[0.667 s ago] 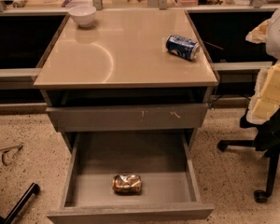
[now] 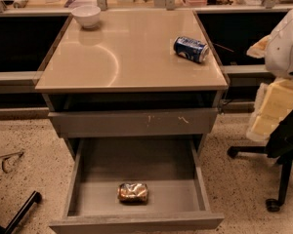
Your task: Pick orange can from middle drawer and place on counter
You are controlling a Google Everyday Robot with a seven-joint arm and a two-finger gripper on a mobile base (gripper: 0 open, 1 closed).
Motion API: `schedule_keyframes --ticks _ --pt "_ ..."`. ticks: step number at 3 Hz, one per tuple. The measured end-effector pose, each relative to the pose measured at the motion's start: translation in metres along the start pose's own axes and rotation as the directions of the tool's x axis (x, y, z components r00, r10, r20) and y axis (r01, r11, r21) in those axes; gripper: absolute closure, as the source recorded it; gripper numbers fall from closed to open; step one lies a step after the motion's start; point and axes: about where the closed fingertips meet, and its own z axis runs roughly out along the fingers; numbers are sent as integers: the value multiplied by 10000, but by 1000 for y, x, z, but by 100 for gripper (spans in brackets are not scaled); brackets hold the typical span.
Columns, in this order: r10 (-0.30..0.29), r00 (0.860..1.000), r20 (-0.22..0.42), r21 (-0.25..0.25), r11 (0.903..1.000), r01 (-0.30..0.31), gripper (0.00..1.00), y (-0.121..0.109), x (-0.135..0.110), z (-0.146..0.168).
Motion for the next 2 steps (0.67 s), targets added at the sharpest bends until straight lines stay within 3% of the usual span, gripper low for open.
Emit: schedule_keyframes --ticks 1,2 --pt "-404 9955 856 -514 9977 450 0 36 -27 45" --pt "-459 9747 2188 -1662 9825 836 0 80 -47 120"
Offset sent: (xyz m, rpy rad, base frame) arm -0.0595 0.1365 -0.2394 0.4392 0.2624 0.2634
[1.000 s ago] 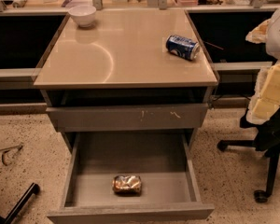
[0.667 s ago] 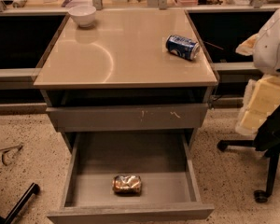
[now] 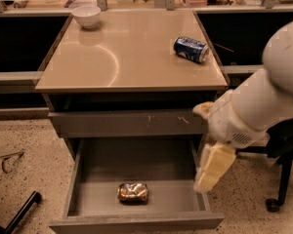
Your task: Pick orange can from middle drawer and place on counter
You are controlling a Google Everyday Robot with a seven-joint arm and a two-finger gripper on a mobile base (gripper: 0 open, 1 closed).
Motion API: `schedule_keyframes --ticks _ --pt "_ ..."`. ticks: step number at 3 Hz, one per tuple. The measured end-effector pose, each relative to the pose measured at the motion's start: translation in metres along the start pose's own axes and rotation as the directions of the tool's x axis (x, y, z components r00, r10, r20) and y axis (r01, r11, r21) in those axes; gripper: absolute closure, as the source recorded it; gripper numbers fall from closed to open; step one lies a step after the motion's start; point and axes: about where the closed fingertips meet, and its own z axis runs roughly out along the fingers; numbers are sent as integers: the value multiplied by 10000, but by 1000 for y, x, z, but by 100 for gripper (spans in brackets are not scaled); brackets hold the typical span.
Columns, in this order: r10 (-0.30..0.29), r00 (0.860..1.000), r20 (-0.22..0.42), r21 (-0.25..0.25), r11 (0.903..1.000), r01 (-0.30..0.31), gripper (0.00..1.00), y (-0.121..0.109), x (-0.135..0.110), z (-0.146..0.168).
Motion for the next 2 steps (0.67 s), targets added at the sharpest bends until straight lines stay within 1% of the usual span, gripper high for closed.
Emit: schedule_keyframes --ticks 1,2 --pt "62 9999 132 -327 9994 -58 0 12 2 16" --pt "62 9999 132 -327 9994 -58 0 12 2 16"
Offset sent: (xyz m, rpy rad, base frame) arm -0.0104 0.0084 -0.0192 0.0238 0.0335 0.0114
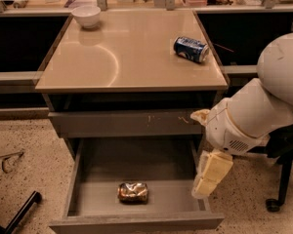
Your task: Pick orange can from middle drawer and place on counter
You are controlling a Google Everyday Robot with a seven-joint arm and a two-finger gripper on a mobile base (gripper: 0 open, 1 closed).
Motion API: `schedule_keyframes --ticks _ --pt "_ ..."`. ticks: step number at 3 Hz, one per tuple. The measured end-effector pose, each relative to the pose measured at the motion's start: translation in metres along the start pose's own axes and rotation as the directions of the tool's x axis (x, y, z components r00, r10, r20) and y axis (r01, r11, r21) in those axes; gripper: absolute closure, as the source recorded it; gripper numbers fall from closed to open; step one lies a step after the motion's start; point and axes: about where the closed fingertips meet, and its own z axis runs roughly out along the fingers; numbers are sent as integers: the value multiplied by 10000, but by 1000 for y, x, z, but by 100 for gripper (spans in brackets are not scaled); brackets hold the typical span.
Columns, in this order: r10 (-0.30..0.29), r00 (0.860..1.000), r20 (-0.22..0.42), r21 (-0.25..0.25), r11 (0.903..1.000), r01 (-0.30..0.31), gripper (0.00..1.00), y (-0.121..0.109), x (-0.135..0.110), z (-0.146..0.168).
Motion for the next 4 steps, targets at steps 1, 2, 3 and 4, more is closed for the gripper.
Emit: schedule_keyframes --ticks 1,2,3,4 --pt "-6 9997 233 91 10000 4 0 -4 6 26" --pt "-381 9930 1118 407 9986 338 0 -24 6 80" --pt "-382 9930 1119 406 9986 339 0 -24 6 80" --pt "-613 9886 1378 295 9979 577 0 -29 2 90"
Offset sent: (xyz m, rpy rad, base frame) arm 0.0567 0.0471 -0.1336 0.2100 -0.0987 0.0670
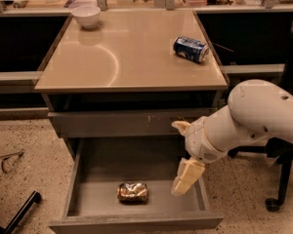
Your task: Pick orange can from middle drawer and place on counter
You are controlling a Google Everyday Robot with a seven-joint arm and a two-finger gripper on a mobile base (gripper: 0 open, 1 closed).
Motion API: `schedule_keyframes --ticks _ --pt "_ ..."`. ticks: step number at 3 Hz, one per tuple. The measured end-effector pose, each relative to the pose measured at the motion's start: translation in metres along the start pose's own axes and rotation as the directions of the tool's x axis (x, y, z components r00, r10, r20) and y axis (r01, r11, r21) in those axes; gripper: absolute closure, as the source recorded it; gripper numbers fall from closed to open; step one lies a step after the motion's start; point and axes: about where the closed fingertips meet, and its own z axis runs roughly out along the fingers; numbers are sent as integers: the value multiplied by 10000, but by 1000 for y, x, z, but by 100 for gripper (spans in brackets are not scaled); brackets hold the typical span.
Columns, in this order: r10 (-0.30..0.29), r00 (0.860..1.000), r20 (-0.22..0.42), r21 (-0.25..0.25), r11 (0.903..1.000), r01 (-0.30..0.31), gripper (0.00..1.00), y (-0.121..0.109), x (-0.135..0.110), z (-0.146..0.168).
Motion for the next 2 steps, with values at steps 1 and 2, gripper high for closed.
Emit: schedule_keyframes --ticks 1,2 --pt "-496 9950 867 227 9986 478 0 -23 -2 32" --pt "-703 9880 1378 759 9953 602 0 -45 15 85"
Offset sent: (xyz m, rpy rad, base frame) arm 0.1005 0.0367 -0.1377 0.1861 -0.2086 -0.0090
